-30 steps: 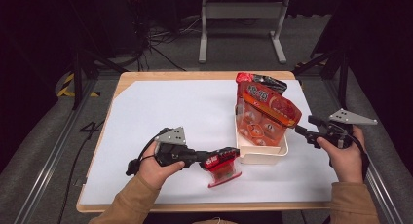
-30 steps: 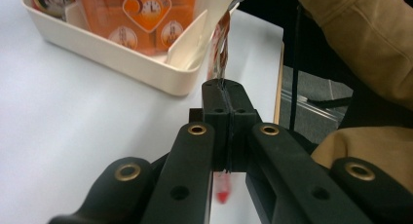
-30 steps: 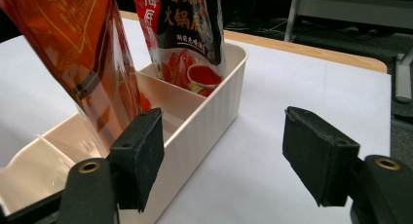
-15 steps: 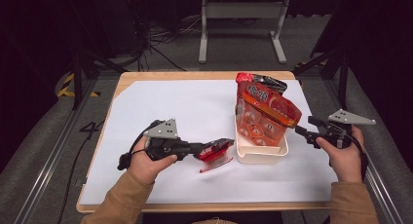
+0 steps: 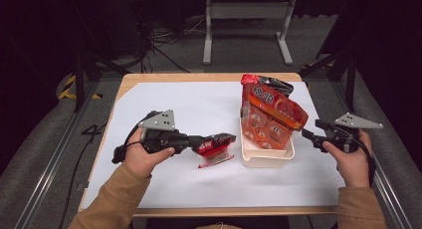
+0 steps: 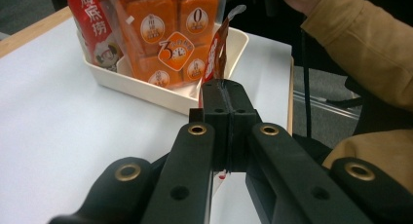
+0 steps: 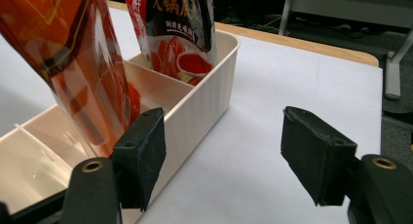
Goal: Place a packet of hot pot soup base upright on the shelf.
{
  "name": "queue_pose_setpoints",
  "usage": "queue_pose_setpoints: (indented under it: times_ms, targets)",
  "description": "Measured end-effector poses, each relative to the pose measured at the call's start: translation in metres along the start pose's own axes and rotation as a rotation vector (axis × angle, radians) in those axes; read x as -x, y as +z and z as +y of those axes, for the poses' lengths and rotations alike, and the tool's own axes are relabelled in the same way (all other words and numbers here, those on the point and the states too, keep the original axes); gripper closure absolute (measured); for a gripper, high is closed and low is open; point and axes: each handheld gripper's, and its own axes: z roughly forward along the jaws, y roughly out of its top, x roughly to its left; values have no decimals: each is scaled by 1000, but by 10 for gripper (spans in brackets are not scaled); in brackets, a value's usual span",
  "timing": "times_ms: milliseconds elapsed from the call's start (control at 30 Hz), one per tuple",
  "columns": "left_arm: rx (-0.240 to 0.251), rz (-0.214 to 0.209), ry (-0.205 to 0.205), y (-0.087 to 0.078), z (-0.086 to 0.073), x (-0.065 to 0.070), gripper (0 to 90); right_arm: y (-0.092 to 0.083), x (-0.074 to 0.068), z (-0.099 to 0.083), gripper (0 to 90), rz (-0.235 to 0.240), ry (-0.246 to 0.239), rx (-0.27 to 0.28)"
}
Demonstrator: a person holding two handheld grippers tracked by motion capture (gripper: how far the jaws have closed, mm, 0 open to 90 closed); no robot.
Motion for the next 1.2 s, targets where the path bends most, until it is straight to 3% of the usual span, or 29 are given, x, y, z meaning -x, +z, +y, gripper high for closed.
queue_pose_setpoints:
  times_ms: [133, 367, 600, 767, 1200]
  targets:
    - [5, -8, -6, -4, 5, -3, 900, 3, 0, -1, 324, -10, -11, -5]
    - [1, -3, 18, -10, 21, -5, 900, 5, 0, -3, 315, -19, -11, -22]
    - [25, -17, 22, -10, 31, -10, 900, 5, 2, -4, 312, -18, -3, -24]
    - [21, -18, 50, -1, 44, -12, 900, 5, 3, -5, 312, -17, 3, -21]
    - [33, -65, 76, 25, 64, -15, 900, 8, 3, -6, 317, -4, -1, -24]
